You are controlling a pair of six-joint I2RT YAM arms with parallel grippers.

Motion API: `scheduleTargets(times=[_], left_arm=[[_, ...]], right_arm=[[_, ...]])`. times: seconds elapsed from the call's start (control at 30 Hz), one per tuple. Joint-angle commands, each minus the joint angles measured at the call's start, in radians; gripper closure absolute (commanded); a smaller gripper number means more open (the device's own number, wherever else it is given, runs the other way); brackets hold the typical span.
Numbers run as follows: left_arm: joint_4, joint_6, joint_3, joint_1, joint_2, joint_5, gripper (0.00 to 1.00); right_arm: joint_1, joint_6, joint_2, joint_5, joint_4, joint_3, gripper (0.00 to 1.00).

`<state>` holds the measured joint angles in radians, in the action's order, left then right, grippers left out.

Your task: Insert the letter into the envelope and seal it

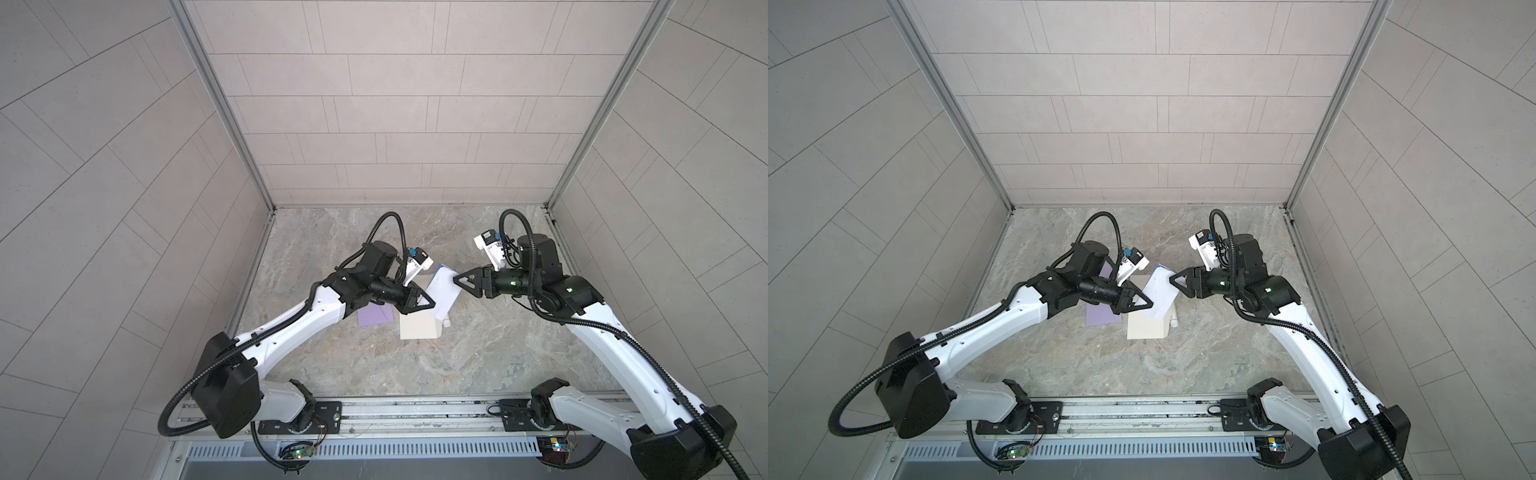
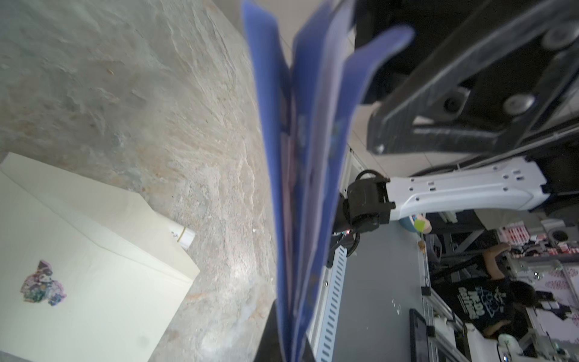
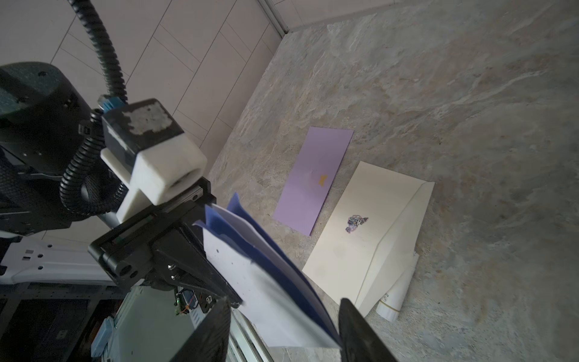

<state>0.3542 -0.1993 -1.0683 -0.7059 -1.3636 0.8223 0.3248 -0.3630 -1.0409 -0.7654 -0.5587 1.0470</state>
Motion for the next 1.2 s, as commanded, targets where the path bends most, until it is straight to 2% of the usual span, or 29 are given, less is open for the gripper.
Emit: scheduleTargets(times=[0.0, 0.17, 0.4, 0.57, 0.77, 0.87, 0.93, 1.07, 1.1, 1.13, 1.17], left_arm=[[0.269, 0.207, -0.042, -0.014, -0.003, 0.008, 1.0], [0.383, 0.32, -0.073, -0.044, 0.011, 0.036, 1.0], [0.411, 0.357, -0.09, -0.086, 0.015, 0.052, 1.0], [0.413, 0.365, -0.11, -0.105, 0.01, 0.055, 1.0], [0.433, 0.377, -0.138, -0.108, 0.01, 0.051, 1.0], [0.442, 0.385, -0.145, -0.108, 0.005, 0.043, 1.0], [0.439, 0.385, -0.15, -0.109, 0.0, 0.037, 1.0], [0.427, 0.381, -0.159, -0.109, -0.014, 0.034, 1.0], [0.412, 0.373, -0.159, -0.109, -0.016, 0.028, 1.0], [0.397, 0.364, -0.159, -0.107, -0.016, 0.023, 0.99], [0.382, 0.351, -0.159, -0.103, -0.015, 0.014, 0.88]], right_arm=[[0.001, 0.142, 0.002, -0.082, -0.115, 0.028, 0.42], [0.002, 0.197, 0.004, -0.265, -0.117, 0.007, 0.42], [0.037, 0.221, -0.009, -0.328, -0.125, 0.0, 0.42], [0.09, 0.251, -0.039, -0.311, -0.15, 0.002, 0.42], [0.113, 0.264, -0.057, -0.321, -0.158, -0.001, 0.42], [0.119, 0.276, -0.061, -0.364, -0.163, -0.005, 0.44], [0.126, 0.281, -0.064, -0.39, -0.167, -0.007, 0.5], [0.135, 0.277, -0.064, -0.385, -0.173, -0.009, 0.91], [0.135, 0.269, -0.062, -0.371, -0.17, -0.009, 0.98], [0.135, 0.26, -0.06, -0.347, -0.162, -0.009, 1.0], [0.135, 0.241, -0.057, -0.309, -0.148, -0.012, 1.0]])
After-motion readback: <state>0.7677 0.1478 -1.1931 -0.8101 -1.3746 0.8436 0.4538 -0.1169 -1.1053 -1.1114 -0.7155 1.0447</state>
